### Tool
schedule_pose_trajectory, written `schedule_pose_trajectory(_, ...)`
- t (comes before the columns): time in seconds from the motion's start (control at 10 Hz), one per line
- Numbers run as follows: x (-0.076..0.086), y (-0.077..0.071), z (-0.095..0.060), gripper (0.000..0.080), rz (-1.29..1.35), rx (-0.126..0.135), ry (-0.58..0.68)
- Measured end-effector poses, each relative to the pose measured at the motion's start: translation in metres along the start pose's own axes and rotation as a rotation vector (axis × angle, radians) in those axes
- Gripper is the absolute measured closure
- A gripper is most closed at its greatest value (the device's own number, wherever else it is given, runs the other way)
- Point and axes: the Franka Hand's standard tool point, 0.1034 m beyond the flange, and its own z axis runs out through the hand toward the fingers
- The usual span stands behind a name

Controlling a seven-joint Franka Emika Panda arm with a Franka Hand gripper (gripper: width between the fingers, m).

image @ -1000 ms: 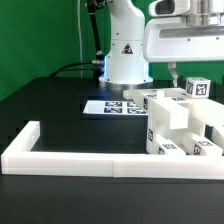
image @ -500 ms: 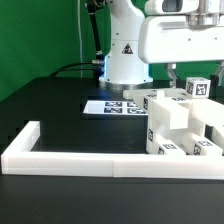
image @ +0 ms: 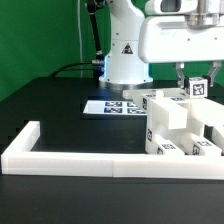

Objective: Assemble chair

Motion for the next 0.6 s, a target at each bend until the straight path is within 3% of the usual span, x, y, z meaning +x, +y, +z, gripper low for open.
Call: schedule_pose_trajectory(0.6,-0.0002,-0.003,0.0002,0.0512,0.513,0.014,-0.003)
